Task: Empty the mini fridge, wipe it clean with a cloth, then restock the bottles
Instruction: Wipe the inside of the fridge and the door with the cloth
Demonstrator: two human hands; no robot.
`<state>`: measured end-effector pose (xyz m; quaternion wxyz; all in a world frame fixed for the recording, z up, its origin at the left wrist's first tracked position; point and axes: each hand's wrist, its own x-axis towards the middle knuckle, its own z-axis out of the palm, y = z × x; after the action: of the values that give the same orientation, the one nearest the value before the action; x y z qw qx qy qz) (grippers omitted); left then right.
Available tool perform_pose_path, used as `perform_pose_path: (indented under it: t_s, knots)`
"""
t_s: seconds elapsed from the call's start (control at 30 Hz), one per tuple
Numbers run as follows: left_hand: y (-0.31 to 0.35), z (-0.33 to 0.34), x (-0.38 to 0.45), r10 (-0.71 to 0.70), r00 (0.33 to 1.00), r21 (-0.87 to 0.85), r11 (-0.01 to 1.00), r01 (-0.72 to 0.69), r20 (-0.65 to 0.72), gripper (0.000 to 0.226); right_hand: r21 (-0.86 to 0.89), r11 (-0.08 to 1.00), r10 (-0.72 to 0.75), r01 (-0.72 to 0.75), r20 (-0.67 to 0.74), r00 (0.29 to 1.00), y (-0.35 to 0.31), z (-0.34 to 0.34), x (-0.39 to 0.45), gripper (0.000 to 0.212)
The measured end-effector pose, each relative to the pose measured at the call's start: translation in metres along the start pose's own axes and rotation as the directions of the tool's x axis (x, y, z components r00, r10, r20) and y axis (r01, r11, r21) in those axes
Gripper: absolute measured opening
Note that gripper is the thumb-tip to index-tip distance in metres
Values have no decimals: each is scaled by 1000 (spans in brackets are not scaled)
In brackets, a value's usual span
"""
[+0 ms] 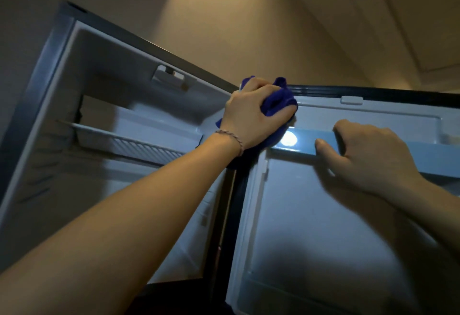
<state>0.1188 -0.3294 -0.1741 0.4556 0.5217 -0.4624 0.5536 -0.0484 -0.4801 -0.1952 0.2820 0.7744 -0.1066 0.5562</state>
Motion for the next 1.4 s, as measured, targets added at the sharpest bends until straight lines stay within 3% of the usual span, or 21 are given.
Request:
perform_pose_path:
  t_s: [0.17,0.27,0.5,0.77,0.93,1.07,1.13,1.27,1.4]
  knots:
    - [-1,-10,38,-63,982,122,992,42,176,31,2,1000,-14,14,-24,1000,-1,-3,-1,39]
    - [8,-6,52,-79,980,224,974,37,180,34,-15,1000,-18,17,-18,1000,0,-5,-2,39]
    - [26,4,45,120,961,219,960,-177,250,23,145,989,-54,42,79,995,18,-5,-4,33]
    - [31,13,45,170,953,192,956,-221,250,23,165,986,-53,32,122,991,25,3,-2,34]
    - [36,20,41,237,960,123,959,-256,149,21,175,982,-99,72,152,983,35,3,-1,35]
    - [70,45,38,268,952,-44,963,-264,150,20,436,900,-4,-30,76,997,42,-5,0,23]
    - [93,63,35,177,976,-153,976,-157,127,20,588,798,138,-129,29,990,49,-11,-6,20]
    - [100,72,37,87,985,-139,988,-66,150,22,665,712,175,-226,144,974,53,-11,-11,52]
    - [90,62,41,102,927,-230,973,-17,362,24,698,668,143,-257,219,965,48,-6,-4,123]
